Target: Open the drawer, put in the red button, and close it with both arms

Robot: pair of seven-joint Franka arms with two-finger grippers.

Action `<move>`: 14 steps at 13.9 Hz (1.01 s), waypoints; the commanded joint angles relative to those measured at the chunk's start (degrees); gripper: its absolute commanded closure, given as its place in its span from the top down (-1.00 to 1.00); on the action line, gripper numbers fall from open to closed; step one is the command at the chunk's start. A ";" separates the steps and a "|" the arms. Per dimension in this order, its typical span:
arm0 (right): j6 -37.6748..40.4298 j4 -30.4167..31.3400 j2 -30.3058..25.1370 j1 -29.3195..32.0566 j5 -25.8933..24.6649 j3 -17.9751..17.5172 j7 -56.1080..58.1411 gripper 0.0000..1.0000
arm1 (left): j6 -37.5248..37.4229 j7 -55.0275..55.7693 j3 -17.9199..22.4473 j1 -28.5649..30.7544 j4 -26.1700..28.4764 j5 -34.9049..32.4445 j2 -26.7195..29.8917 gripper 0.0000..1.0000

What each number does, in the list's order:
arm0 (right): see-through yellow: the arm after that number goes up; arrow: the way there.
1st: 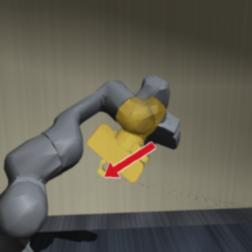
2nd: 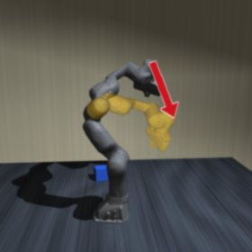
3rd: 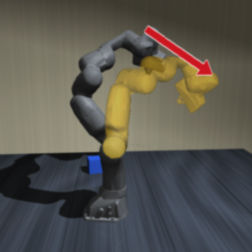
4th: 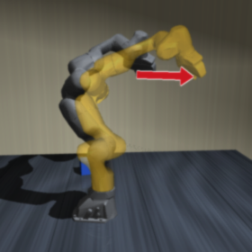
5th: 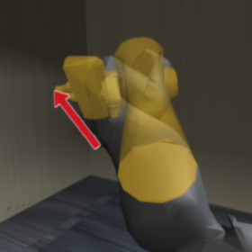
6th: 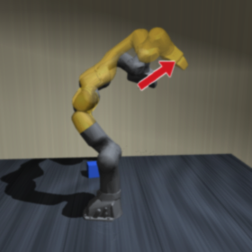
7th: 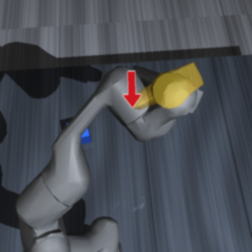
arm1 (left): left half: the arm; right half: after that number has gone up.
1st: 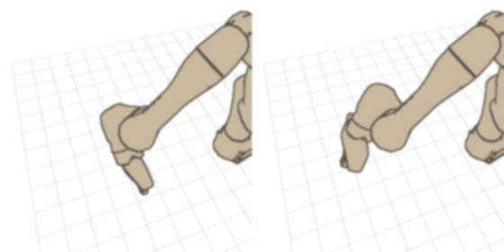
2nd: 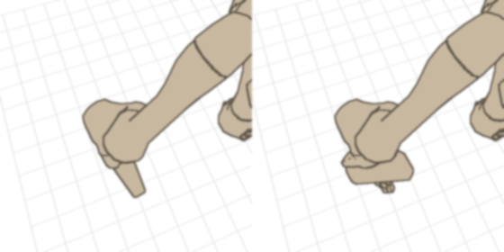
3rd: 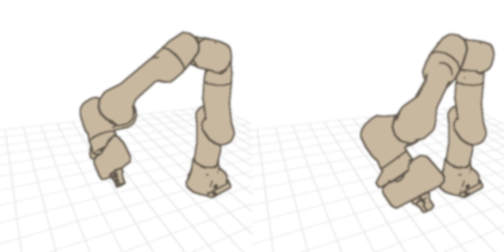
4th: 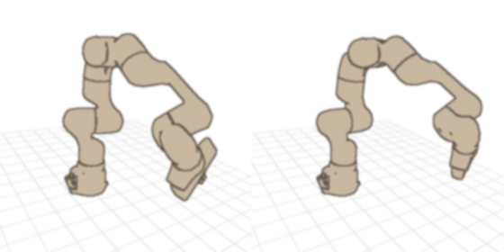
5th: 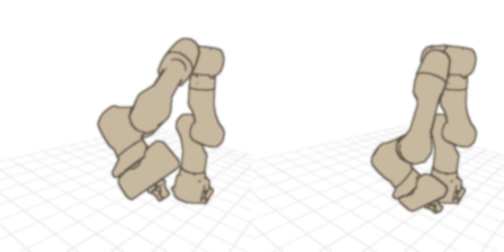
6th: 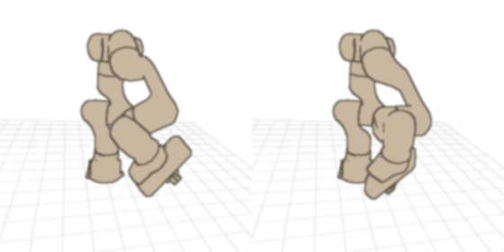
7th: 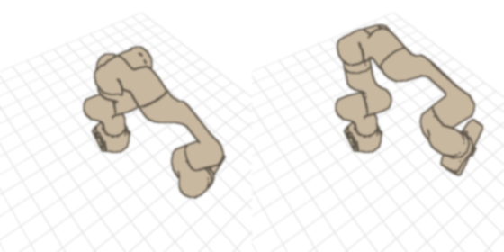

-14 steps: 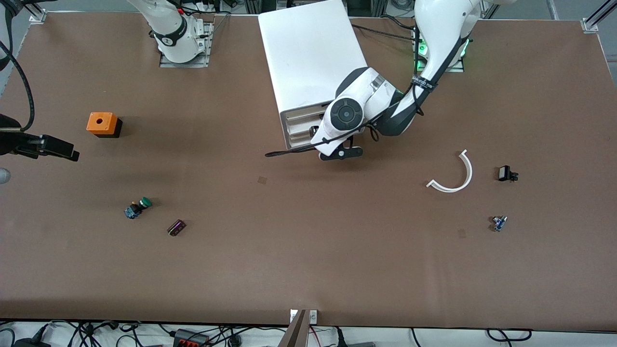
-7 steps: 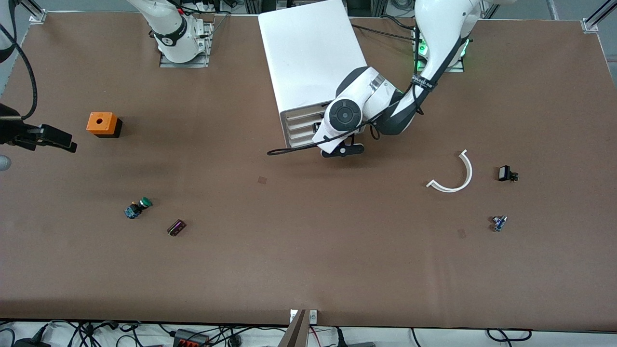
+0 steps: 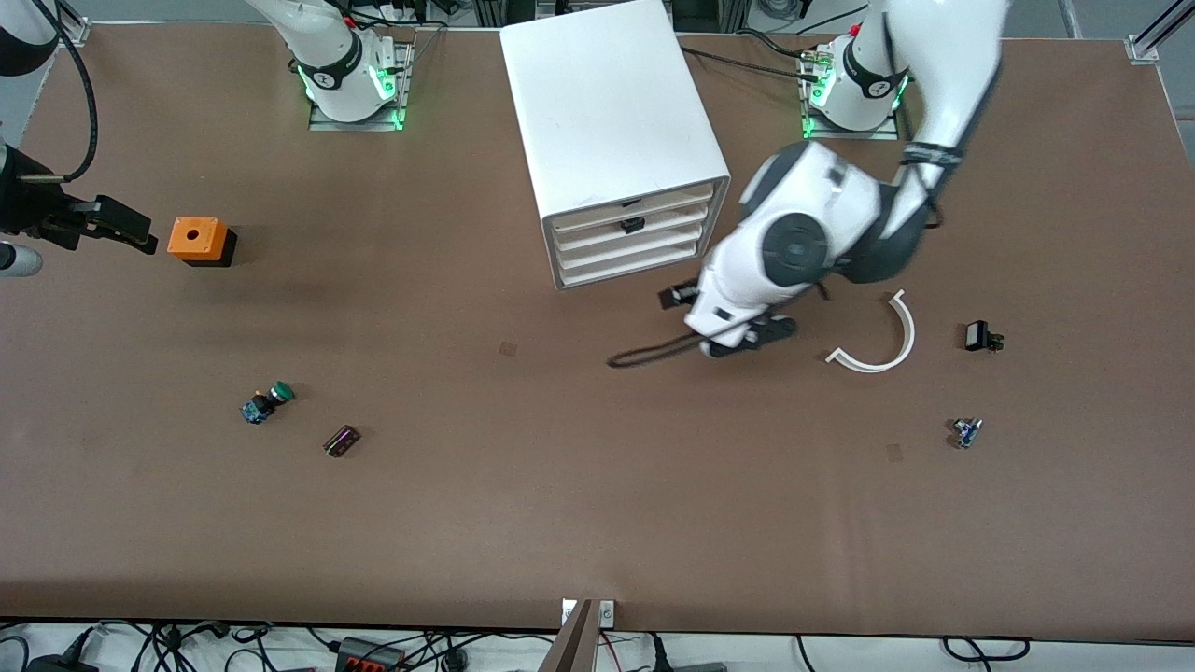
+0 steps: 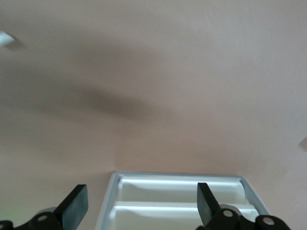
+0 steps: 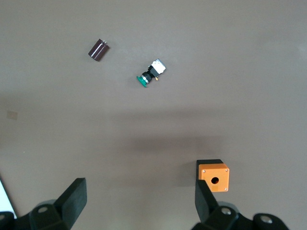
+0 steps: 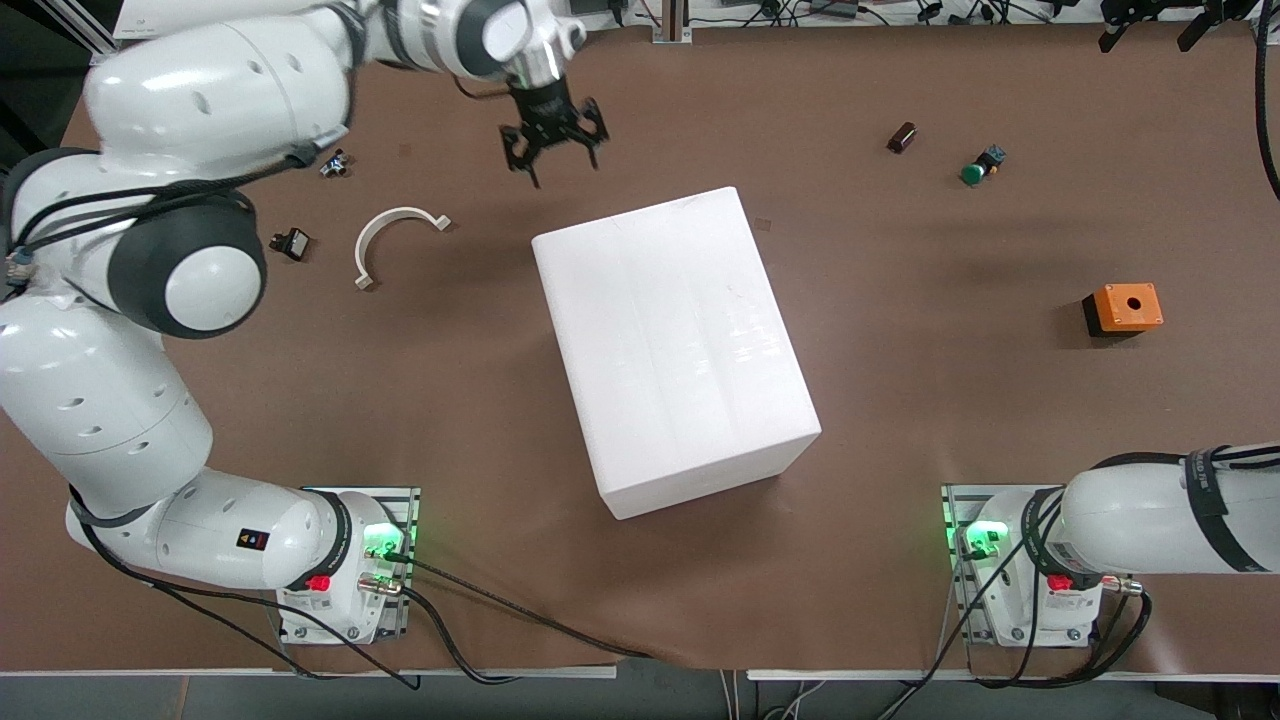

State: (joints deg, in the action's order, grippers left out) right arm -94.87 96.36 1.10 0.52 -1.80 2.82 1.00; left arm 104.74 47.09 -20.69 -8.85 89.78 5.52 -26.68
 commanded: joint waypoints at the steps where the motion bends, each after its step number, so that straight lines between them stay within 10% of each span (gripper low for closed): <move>1: -0.93 1.37 -0.84 -0.43 -0.83 -0.01 0.58 1.00 | -8.82 -9.25 -0.49 6.89 -5.39 -0.34 0.49 1.00; 6: -2.69 1.72 -0.75 -0.34 1.45 0.17 0.93 1.00 | -17.45 -29.47 -0.84 9.90 -11.98 -13.67 0.75 1.00; 11: -1.90 1.46 -0.93 -0.34 0.66 0.08 0.31 1.00 | -27.47 -45.11 -0.23 15.87 -22.62 -13.08 1.71 1.00; 14: -1.63 1.55 -1.02 -0.43 0.57 -0.01 0.49 1.00 | -27.74 -48.06 4.85 16.23 -19.40 -6.88 9.07 1.00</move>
State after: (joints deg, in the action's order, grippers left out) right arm -96.49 97.03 1.12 0.35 -1.29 2.76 1.01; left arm 78.01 1.56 -19.09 7.66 67.95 -5.63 -22.91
